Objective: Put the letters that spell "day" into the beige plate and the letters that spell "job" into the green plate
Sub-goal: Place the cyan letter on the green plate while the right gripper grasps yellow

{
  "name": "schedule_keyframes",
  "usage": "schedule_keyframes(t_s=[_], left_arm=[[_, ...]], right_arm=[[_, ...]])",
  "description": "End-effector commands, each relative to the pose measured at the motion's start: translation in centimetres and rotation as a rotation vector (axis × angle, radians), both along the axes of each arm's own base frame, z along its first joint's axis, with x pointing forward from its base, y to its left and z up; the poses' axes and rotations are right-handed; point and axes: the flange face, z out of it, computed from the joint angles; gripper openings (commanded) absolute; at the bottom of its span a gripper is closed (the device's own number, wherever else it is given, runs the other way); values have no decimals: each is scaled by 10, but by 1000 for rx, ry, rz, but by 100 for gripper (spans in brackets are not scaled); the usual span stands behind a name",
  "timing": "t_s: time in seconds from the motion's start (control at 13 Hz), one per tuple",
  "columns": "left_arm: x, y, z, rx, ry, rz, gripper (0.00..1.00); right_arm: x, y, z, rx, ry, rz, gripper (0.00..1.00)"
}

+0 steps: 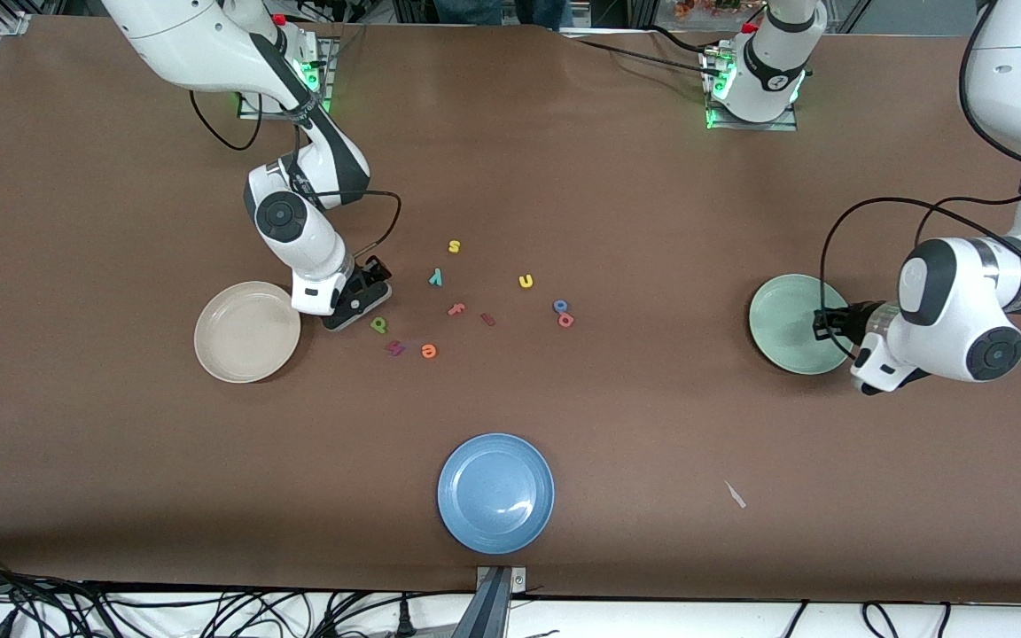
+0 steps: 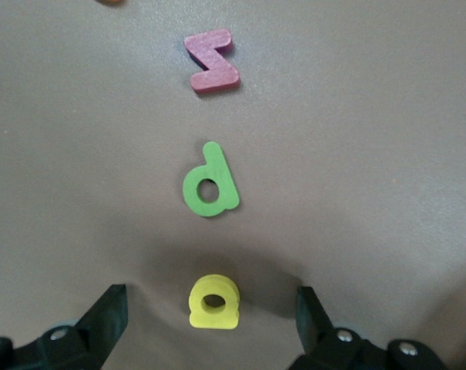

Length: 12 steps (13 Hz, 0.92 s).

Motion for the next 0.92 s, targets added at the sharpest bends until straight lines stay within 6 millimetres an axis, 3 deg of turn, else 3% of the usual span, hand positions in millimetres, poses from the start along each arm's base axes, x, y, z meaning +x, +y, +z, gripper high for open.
schedule_keyframes(t_s=[0.0, 0.08, 0.15, 0.23, 0.31, 0.38, 0.54, 0.69, 0.85], left_arm=[[-5, 18, -21, 6, -7, -60, 0], [-5, 18, -23, 4, -5, -60, 1], [-4, 15, -22, 4, -6, -61, 24], [-3, 13, -20, 1, -10, -57, 88], [0, 9, -13, 5, -12, -58, 100], [4, -1, 0, 2, -22, -61, 100], [14, -46, 38, -6, -60, -32, 100], [26, -111, 63, -12, -92, 87, 100], [20, -186, 79, -11, -97, 145, 100]], right_arm=[[1, -3, -2, 6, -9, 15, 90], [2, -4, -2, 6, -9, 12, 88], [2, -5, -2, 4, -7, 13, 87], [2, -6, -1, 3, -7, 19, 81], [4, -10, 0, 3, -8, 20, 76], [5, -12, 1, 3, -9, 20, 72], [7, -15, 1, 3, -11, 16, 61], [7, -15, 1, 3, -9, 14, 54], [6, -15, 1, 2, -8, 13, 53]])
